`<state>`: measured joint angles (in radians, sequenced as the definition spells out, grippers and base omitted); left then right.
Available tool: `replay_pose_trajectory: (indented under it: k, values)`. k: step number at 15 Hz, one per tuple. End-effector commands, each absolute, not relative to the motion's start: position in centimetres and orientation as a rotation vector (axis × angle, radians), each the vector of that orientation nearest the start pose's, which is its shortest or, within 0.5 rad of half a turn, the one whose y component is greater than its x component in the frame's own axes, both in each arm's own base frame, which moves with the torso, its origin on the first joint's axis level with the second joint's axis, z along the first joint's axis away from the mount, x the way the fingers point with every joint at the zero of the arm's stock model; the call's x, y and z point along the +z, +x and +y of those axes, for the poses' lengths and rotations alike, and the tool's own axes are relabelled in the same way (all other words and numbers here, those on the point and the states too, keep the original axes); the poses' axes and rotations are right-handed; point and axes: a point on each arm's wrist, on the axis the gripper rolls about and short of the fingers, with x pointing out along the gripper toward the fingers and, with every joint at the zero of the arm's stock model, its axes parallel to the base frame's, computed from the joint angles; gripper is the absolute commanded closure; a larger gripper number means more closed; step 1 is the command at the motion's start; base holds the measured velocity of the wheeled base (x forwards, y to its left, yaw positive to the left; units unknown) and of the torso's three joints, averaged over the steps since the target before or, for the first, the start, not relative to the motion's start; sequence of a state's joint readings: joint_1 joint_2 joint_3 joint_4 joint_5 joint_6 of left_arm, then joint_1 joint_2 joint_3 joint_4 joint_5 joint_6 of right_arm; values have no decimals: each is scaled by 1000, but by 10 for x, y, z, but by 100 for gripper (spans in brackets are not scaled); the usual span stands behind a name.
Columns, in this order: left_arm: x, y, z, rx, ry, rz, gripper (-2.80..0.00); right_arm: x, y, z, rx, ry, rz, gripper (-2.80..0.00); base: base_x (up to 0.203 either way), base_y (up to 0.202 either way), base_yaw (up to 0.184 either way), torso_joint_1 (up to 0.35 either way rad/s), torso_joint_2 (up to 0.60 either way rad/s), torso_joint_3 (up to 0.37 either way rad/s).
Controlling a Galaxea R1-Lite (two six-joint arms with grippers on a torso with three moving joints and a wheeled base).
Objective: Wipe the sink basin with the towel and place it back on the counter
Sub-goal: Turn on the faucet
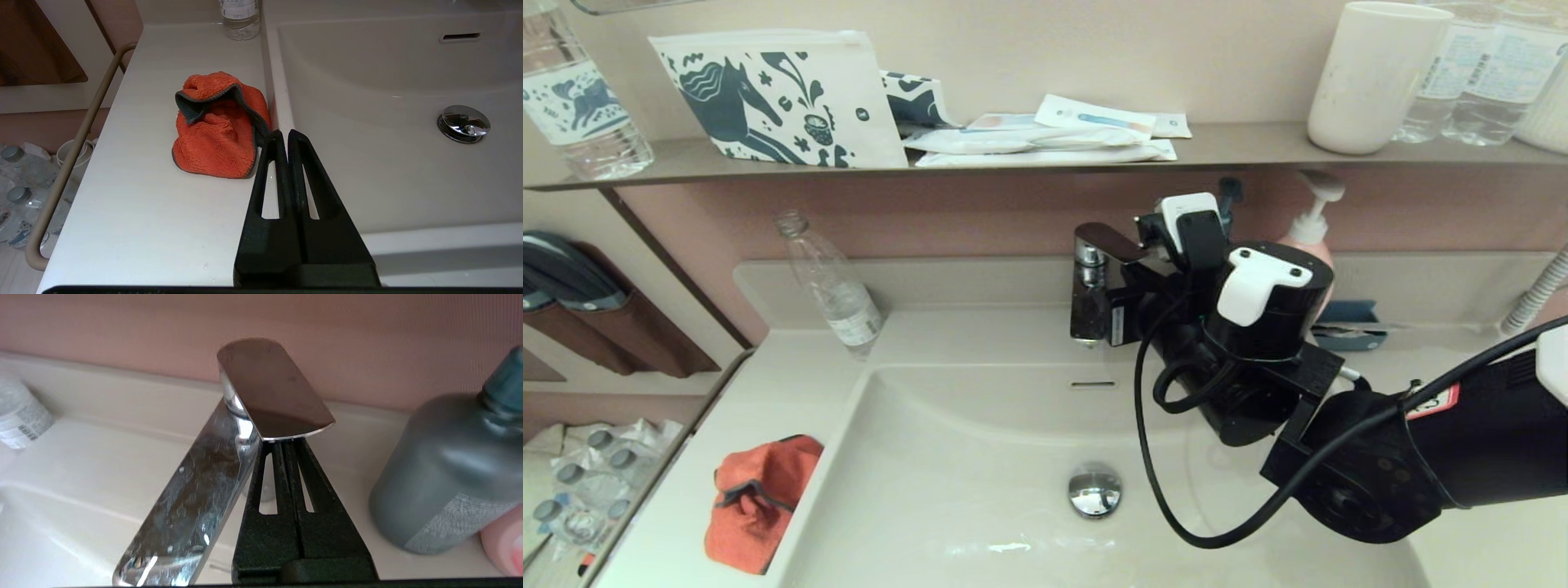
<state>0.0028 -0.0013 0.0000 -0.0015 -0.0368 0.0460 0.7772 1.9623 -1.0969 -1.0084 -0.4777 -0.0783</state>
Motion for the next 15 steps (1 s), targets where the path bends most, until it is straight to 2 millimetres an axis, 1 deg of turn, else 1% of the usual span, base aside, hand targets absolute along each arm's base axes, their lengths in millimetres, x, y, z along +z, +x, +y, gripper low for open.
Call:
replay_pose_trajectory:
  k: [1, 6, 8, 10, 12, 15]
  values:
    - [76, -23, -1, -34, 46, -2, 0, 211, 282, 262, 288, 11, -161, 0, 0, 0, 0, 0, 0, 0]
    - [76, -23, -1, -34, 46, -2, 0, 219, 280, 260, 283, 1, -208, 0, 0, 0, 0, 0, 0, 0]
    - [76, -23, -1, -34, 46, -2, 0, 226, 279, 259, 278, 19, -226, 0, 0, 0, 0, 0, 0, 0]
    - [76, -23, -1, -34, 46, -2, 0, 232, 281, 255, 265, 29, -239, 0, 0, 0, 0, 0, 0, 0]
    - [76, -23, -1, -34, 46, -2, 0, 233, 286, 248, 233, 29, -242, 0, 0, 0, 0, 0, 0, 0]
    - [76, -23, -1, -34, 46, -2, 0, 236, 282, 244, 222, 32, -241, 0, 0, 0, 0, 0, 0, 0]
